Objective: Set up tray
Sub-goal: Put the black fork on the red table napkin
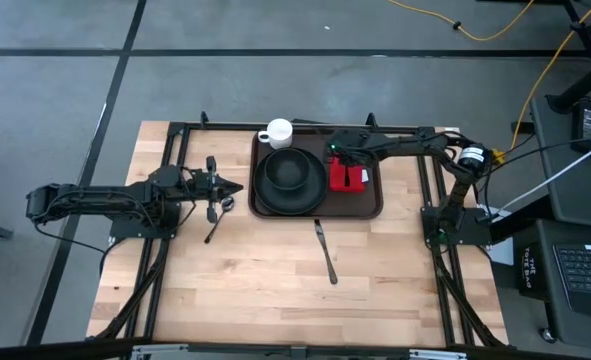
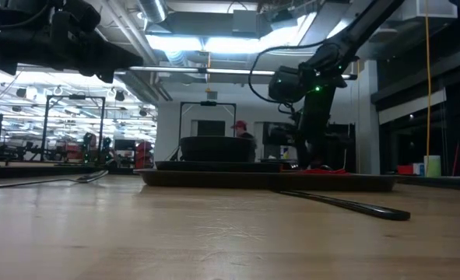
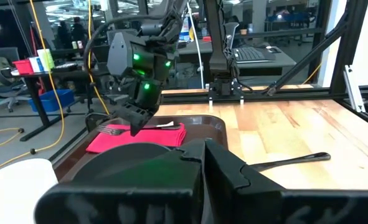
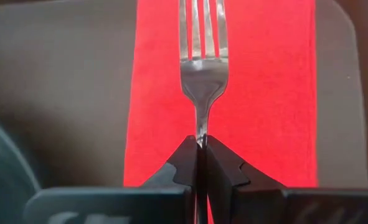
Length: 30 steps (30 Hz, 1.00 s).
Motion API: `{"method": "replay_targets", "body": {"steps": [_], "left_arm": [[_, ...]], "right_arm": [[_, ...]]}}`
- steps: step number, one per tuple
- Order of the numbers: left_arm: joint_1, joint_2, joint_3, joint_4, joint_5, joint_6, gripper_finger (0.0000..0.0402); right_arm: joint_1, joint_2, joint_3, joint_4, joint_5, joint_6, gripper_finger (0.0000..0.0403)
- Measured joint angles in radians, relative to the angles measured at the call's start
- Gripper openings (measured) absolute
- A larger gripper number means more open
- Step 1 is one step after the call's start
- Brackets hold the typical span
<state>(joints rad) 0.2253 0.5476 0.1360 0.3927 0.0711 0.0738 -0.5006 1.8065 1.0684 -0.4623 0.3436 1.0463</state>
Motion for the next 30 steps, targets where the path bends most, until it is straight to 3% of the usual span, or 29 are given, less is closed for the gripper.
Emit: {"method": "replay_targets", "body": {"steps": [7,30], "left_arm": [[0.000,0.000,0.000,0.000,0.000,0.000,0.0006],[0.000,0.000,0.000,0.000,0.000,0.000,0.0006]], "right_arm": [[-0.007,0.000,-0.045,0.088,-0.005,0.008,0.0022],[-0.021,0.003,-0.045,0.079,0.001,0.048,0.0022]]}}
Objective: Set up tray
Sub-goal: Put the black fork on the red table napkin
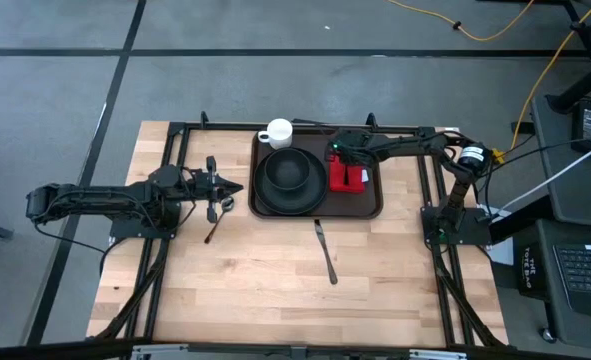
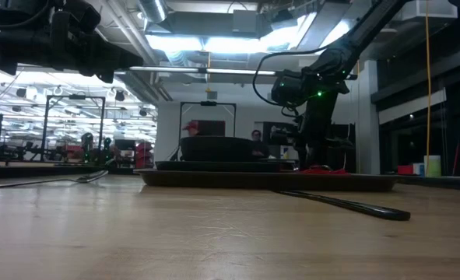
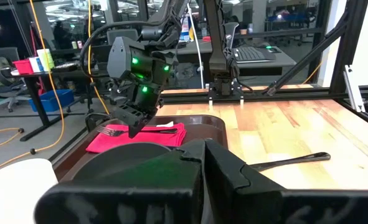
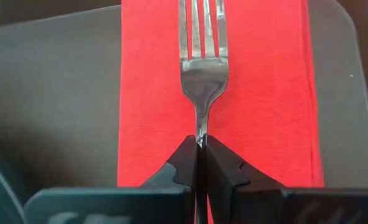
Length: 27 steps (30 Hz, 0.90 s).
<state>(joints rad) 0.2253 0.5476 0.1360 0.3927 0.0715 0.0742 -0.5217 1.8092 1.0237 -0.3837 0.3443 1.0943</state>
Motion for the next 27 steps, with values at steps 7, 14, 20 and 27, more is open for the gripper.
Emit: {"method": "replay_targets", "body": {"steps": [7,14,20,27], "left_arm": [[0.000,0.000,0.000,0.000,0.000,0.000,0.0006],[0.000,0.000,0.000,0.000,0.000,0.000,0.0006],[0.000,0.000,0.000,0.000,0.000,0.000,0.0006],[0.000,0.000,0.000,0.000,0.000,0.000,0.0006]], "right_arm": [[0.000,0.000,0.000,0.001,0.002,-0.004,0.0022],[0.000,0.001,0.000,0.002,0.014,-0.006,0.0022],[0.003,0.001,0.000,0.027,0.021,-0.026,0.0022],[0.003,0.009,0.000,0.029,0.021,-0.026,0.0022]]}}
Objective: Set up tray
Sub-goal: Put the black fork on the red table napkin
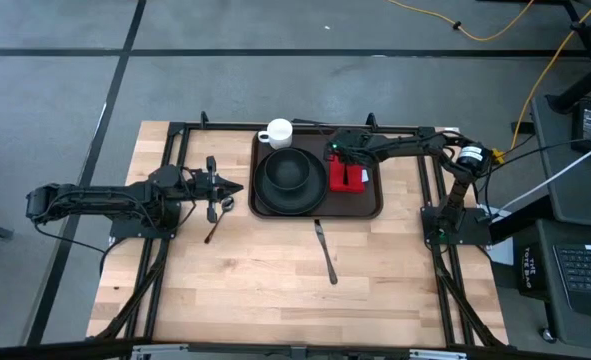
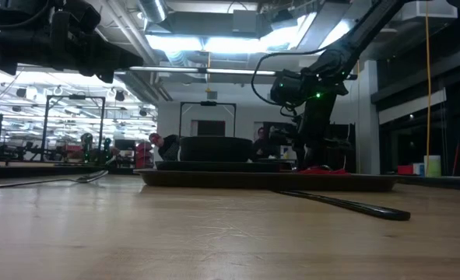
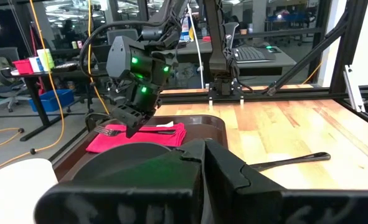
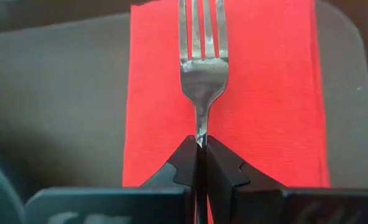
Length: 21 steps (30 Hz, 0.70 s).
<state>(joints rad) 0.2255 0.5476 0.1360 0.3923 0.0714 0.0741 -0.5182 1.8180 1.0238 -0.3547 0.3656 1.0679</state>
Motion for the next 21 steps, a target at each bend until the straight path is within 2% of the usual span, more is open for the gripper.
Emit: {"method": "replay_targets", "body": {"steps": [6,21], "left_arm": [[0.000,0.000,0.000,0.000,0.000,0.000,0.0006],[0.000,0.000,0.000,0.000,0.000,0.000,0.0006]], "right_arm": [[0.000,0.044,0.000,0.024,-0.012,0.001,0.0022],[-0.001,0.044,0.000,0.045,-0.027,-0.002,0.0022]]}}
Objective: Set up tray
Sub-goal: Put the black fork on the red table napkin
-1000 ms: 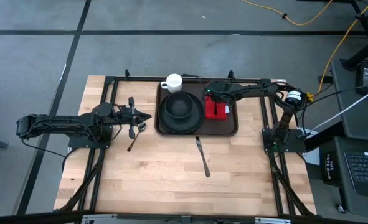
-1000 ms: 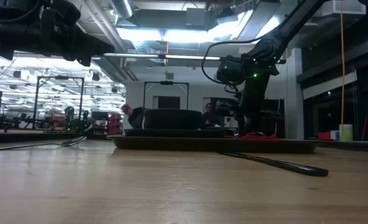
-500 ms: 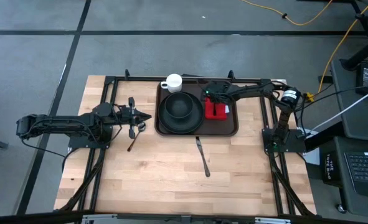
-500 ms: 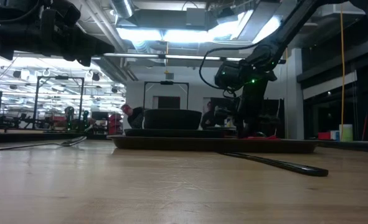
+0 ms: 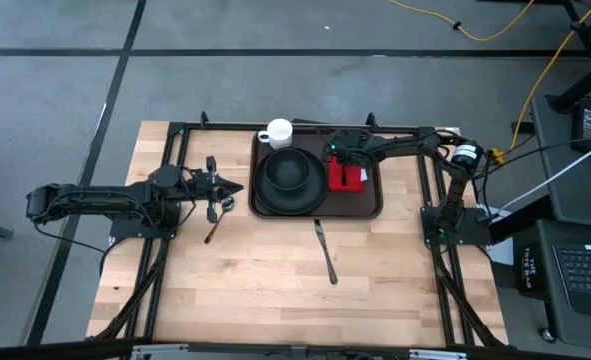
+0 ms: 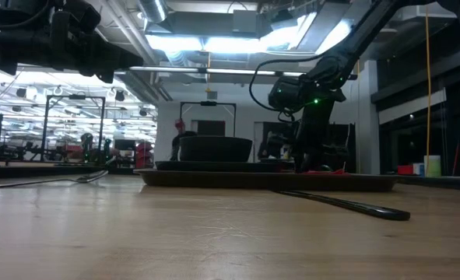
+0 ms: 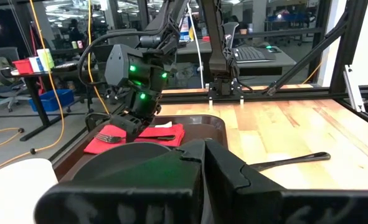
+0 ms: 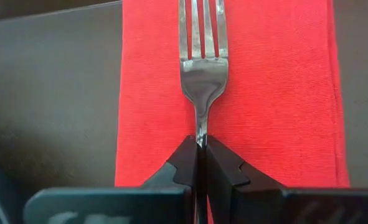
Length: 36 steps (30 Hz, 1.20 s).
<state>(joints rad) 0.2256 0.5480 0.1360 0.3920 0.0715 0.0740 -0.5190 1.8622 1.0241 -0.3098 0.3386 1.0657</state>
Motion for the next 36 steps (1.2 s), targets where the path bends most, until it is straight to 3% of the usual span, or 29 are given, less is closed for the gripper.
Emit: {"method": "replay_targets", "body": {"steps": [9,36], "left_arm": [[0.000,0.000,0.000,0.000,0.000,0.000,0.0006],[0.000,0.000,0.000,0.000,0.000,0.000,0.0006]], "right_arm": [[0.000,-0.046,0.002,-0.021,0.003,0.006,0.0022],[0.000,-0.029,0.000,-0.039,0.007,0.033,0.0022]]}}
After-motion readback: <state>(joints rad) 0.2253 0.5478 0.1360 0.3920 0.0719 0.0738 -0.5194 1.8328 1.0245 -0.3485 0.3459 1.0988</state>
